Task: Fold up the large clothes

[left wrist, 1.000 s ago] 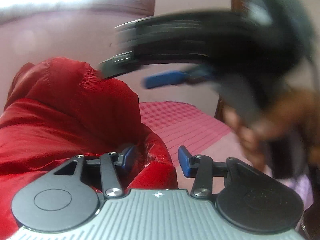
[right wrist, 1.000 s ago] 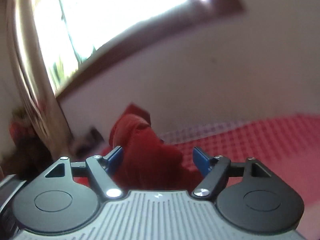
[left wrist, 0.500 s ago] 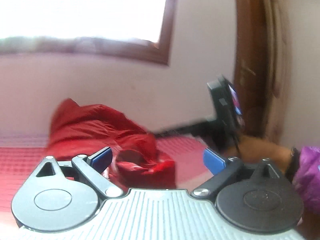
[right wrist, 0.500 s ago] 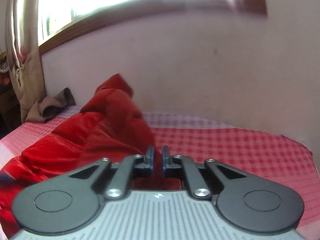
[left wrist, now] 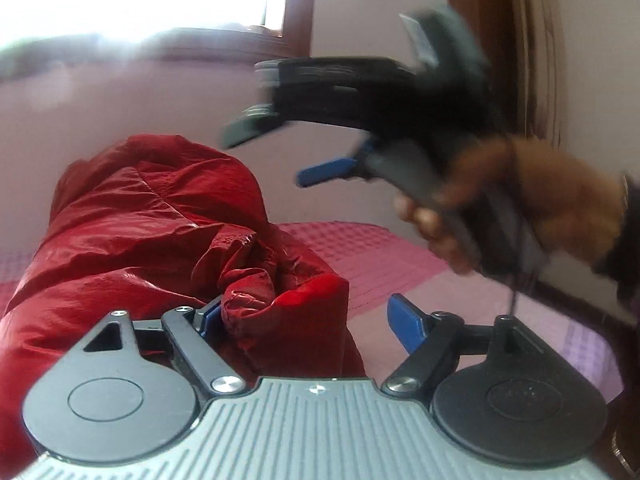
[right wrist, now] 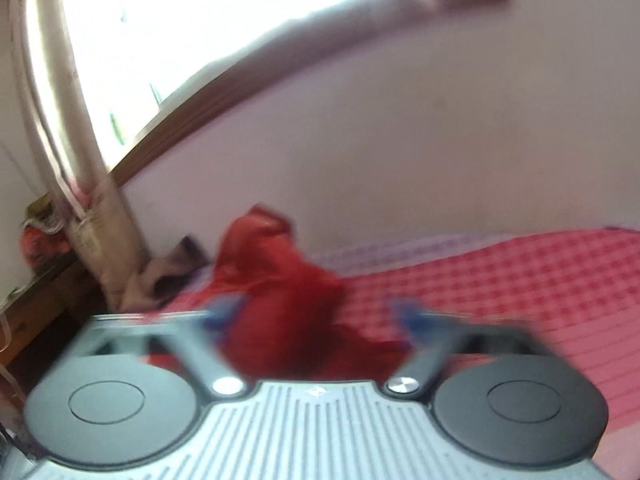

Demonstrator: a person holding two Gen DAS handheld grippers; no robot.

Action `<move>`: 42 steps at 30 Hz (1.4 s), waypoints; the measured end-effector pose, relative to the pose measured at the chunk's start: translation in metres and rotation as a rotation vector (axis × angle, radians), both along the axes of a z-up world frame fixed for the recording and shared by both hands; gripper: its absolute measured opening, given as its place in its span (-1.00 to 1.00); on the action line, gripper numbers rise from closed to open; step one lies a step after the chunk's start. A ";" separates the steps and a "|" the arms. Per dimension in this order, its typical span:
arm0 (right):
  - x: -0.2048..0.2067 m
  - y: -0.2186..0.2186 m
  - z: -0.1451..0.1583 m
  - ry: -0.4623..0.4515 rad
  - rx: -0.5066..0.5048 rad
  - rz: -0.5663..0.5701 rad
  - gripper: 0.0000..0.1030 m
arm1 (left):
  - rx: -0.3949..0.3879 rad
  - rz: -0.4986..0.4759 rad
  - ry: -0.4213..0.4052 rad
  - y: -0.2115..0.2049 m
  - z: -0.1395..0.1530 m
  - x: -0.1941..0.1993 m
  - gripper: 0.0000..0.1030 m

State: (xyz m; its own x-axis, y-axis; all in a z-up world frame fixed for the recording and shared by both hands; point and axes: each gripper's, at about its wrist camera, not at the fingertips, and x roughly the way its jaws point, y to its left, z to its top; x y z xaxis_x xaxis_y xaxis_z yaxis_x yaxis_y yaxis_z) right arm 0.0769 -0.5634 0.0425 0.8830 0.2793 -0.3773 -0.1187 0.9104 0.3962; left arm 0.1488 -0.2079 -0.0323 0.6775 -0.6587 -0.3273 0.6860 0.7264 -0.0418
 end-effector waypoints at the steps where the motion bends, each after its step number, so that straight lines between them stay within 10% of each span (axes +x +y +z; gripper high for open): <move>1: 0.009 0.008 0.001 0.018 -0.025 0.004 1.00 | -0.004 -0.002 0.004 0.004 -0.002 -0.001 0.59; 4: 0.032 0.030 0.002 0.046 -0.089 0.039 0.89 | 0.013 -0.004 -0.012 0.009 -0.007 -0.004 0.67; 5: 0.040 0.040 -0.001 0.051 -0.118 0.058 0.06 | 0.017 -0.006 -0.017 0.002 -0.007 0.004 0.68; 6: 0.046 0.053 -0.003 0.072 -0.190 0.060 -0.36 | 0.022 -0.005 -0.021 0.000 -0.008 0.005 0.68; 9: 0.036 0.078 -0.003 0.011 -0.346 0.074 -0.68 | -0.003 -0.043 -0.002 0.002 -0.010 0.010 0.74; 15: 0.001 0.053 -0.012 -0.032 -0.441 -0.011 -0.74 | 0.030 -0.160 -0.039 -0.004 -0.016 -0.004 0.78; 20: 0.000 -0.005 -0.061 0.029 -0.132 -0.096 -0.74 | 0.071 -0.170 -0.052 -0.007 -0.026 -0.003 0.97; 23: 0.010 -0.014 -0.103 0.164 -0.130 -0.142 -0.75 | 0.095 -0.162 -0.051 -0.009 -0.032 0.000 0.95; 27: -0.015 -0.030 -0.103 0.039 0.037 -0.227 -0.74 | 0.082 -0.170 -0.044 -0.008 -0.033 0.002 0.95; 32: -0.033 0.006 -0.025 -0.205 -0.100 -0.087 -0.74 | 0.093 -0.160 -0.057 -0.023 -0.039 0.001 0.95; 36: 0.004 0.068 -0.001 -0.161 -0.378 0.104 -0.74 | 0.098 -0.160 -0.059 -0.021 -0.044 -0.002 0.95; 40: 0.036 0.112 -0.039 -0.046 -0.740 0.192 -0.76 | 0.115 -0.198 -0.075 -0.018 -0.046 -0.009 0.95; 42: 0.042 0.102 -0.051 -0.018 -0.705 0.192 -0.77 | 0.137 -0.207 -0.095 -0.015 -0.045 -0.011 0.95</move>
